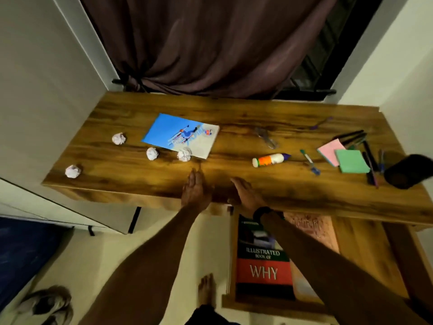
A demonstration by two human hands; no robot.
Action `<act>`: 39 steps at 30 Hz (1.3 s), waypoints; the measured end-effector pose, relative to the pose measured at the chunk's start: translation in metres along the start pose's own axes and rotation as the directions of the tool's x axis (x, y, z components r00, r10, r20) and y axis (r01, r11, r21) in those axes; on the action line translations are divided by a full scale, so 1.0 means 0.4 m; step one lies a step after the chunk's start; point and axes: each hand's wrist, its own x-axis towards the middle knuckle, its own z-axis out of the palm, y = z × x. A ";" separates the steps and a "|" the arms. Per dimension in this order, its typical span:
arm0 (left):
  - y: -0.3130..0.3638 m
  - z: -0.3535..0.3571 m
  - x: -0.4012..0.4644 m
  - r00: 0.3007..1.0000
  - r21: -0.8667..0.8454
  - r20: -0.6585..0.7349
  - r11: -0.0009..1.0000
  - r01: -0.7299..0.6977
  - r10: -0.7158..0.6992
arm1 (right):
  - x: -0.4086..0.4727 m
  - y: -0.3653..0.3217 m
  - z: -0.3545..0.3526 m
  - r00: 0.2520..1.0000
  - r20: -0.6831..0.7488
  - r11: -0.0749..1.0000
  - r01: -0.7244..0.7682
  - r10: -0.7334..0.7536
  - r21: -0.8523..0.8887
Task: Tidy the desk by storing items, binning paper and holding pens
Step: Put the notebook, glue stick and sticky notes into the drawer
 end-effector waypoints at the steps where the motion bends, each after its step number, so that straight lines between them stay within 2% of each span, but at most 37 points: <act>1: -0.007 -0.010 0.034 1.000 -0.011 0.019 1.000 0.006 -0.005 | 0.044 -0.028 0.001 1.000 -0.011 1.000 -0.023 0.023 -0.015; 6: -0.011 -0.042 0.184 0.974 0.075 0.091 0.974 -0.213 0.206 | 0.245 -0.132 -0.011 0.997 0.053 0.987 -0.054 0.063 -0.150; 8: -0.057 -0.044 0.239 0.979 0.108 0.111 0.977 -0.184 0.172 | 0.315 -0.161 -0.018 0.996 0.061 0.981 -0.048 0.060 -0.187; 11: -0.174 -0.041 0.265 0.991 0.127 -0.036 0.984 -0.124 0.130 | 0.405 -0.190 -0.022 0.995 0.067 0.967 -0.057 0.076 -0.249; 13: -0.239 -0.027 0.260 0.987 0.131 -0.074 0.983 -0.132 0.142 | 0.479 -0.203 -0.026 0.990 0.091 0.957 -0.075 0.105 -0.282; 16: -0.249 -0.018 0.250 0.975 0.156 -0.143 0.977 -0.147 0.170 | 0.581 -0.205 -0.047 0.988 0.112 0.937 -0.058 0.102 -0.346; 21: -0.240 -0.023 0.266 0.984 0.148 -0.144 0.985 -0.084 0.105 | 0.633 -0.173 -0.037 0.969 0.211 0.907 -0.027 0.126 -0.420; 25: -0.235 -0.025 0.282 0.984 0.132 -0.155 0.989 -0.069 0.089 | 0.553 -0.140 0.011 0.979 0.108 0.908 -0.115 0.172 -0.403; 28: -0.234 -0.026 0.282 0.980 0.131 -0.176 0.989 -0.074 0.096 | 0.459 -0.128 0.035 0.989 -0.068 0.891 -0.148 0.132 -0.429; 31: -0.233 -0.026 0.277 0.975 0.123 -0.190 0.988 -0.092 0.114 | 0.377 -0.108 0.065 0.974 -0.226 0.921 -0.086 -0.001 -0.379; 32: -0.233 -0.026 0.276 0.974 0.132 -0.191 0.986 -0.097 0.121 | 0.364 -0.097 0.070 0.963 -0.268 0.932 -0.099 0.003 -0.347; 33: -0.233 -0.026 0.275 0.974 0.143 -0.186 0.984 -0.104 0.130 | 0.357 -0.089 0.074 0.949 -0.309 0.947 -0.153 0.061 -0.283; 35: -0.236 -0.027 0.273 0.977 0.165 -0.153 0.979 -0.123 0.149 | 0.359 -0.094 0.074 0.884 -0.323 0.928 -0.370 0.338 -0.043; 37: -0.242 -0.023 0.269 0.977 0.190 -0.122 0.970 -0.151 0.176 | 0.373 -0.108 0.081 0.793 -0.215 0.821 -0.551 0.571 0.149; 39: -0.251 -0.015 0.263 0.974 0.194 -0.117 0.966 -0.170 0.195 | 0.387 -0.114 0.086 0.808 0.021 0.770 -0.569 0.589 0.290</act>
